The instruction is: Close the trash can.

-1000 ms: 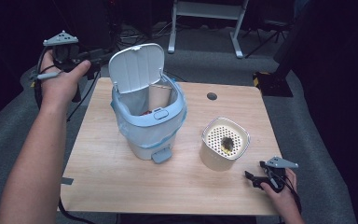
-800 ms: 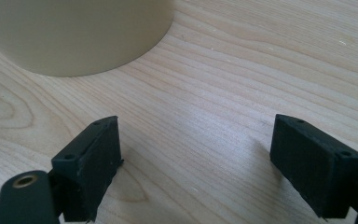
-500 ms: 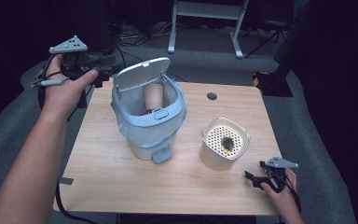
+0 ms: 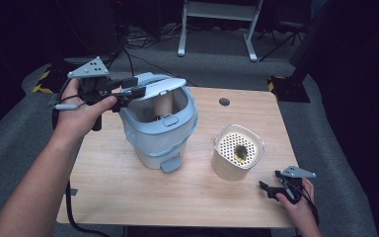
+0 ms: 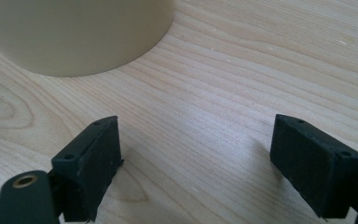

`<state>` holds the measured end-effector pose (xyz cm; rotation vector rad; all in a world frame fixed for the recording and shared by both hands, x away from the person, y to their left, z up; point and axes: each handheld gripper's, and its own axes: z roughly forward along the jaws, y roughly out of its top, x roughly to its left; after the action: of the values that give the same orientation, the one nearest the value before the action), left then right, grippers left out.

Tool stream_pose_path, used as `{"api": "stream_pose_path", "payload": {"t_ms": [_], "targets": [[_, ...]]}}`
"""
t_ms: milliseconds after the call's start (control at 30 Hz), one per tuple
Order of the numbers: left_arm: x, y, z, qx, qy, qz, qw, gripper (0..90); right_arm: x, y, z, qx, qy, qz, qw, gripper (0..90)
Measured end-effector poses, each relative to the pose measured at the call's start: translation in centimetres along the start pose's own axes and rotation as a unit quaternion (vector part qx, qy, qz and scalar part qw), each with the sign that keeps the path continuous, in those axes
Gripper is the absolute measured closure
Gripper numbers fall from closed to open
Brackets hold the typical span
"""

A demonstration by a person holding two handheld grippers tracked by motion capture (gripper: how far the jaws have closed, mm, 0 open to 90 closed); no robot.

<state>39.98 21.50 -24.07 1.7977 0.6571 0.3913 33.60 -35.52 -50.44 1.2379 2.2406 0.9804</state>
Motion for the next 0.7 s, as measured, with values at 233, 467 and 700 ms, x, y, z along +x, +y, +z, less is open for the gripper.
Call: {"api": "stream_pose_path", "payload": {"t_ms": [233,467,700], "targets": [[-1.5,-0.6,1.0,0.029,0.002,0.022,0.9994,50.4,0.0,0.0,0.0,0.000,0.000,0.000,1.0000,16.3],[-2.5,-1.0,2.1,0.043,-0.034,0.012,0.9984,54.1,0.0,0.0,0.0,0.000,0.000,0.000,1.0000,16.3],[-2.6,-1.5,2.8,0.065,-0.040,-0.011,0.9970,60.7,0.0,0.0,0.0,0.000,0.000,0.000,1.0000,16.3]]}}
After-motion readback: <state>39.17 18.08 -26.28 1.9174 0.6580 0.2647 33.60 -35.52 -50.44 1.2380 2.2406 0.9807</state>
